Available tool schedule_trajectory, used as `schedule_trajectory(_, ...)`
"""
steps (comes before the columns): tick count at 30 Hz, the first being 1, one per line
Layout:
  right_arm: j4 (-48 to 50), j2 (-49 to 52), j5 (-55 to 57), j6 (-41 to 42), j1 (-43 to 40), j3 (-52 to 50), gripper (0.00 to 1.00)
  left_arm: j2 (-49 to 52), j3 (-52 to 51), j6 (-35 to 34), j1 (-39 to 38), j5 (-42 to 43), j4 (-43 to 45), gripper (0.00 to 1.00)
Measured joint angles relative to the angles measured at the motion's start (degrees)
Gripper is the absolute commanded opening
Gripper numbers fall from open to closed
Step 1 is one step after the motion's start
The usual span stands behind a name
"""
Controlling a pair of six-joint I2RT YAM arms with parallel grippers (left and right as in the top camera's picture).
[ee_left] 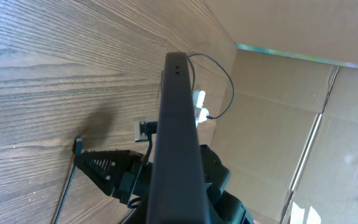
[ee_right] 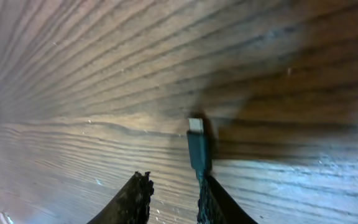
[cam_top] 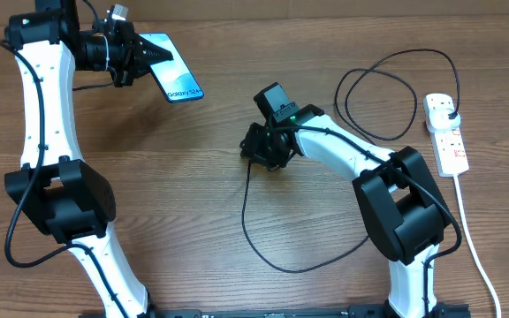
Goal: Plug charger to phone and switch on socket
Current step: 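Lower the right gripper over the black cable's USB-C connector, then close the right gripper on the USB-C connector and lift it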
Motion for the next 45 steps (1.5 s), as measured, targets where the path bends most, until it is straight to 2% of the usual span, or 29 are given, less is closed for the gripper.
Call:
schedule_trajectory(25,0.52,1.11,-0.57,1.31,0.00,-1.49,0.27,0.00,0.00,0.13,0.00,-0.61,-1.51,0.04)
schedule_trajectory(33,0.48,1.42,-1.01,1.38,0.00,-1.49,0.15,0.00,0.00,0.55,0.00,-0.81,-1.73,0.04)
schedule_trajectory(36,0.44,1.53,-1.01,1.40,0.04,-1.49,0.05,0.00,0.00,0.55,0.00,-0.81,-1.73,0.04)
schedule_trajectory(45,1.01,1.88,-0.90,-2.19,0.20,-1.46,0.04,0.00,0.00,1.18,0.00,-0.83,-2.93,0.04)
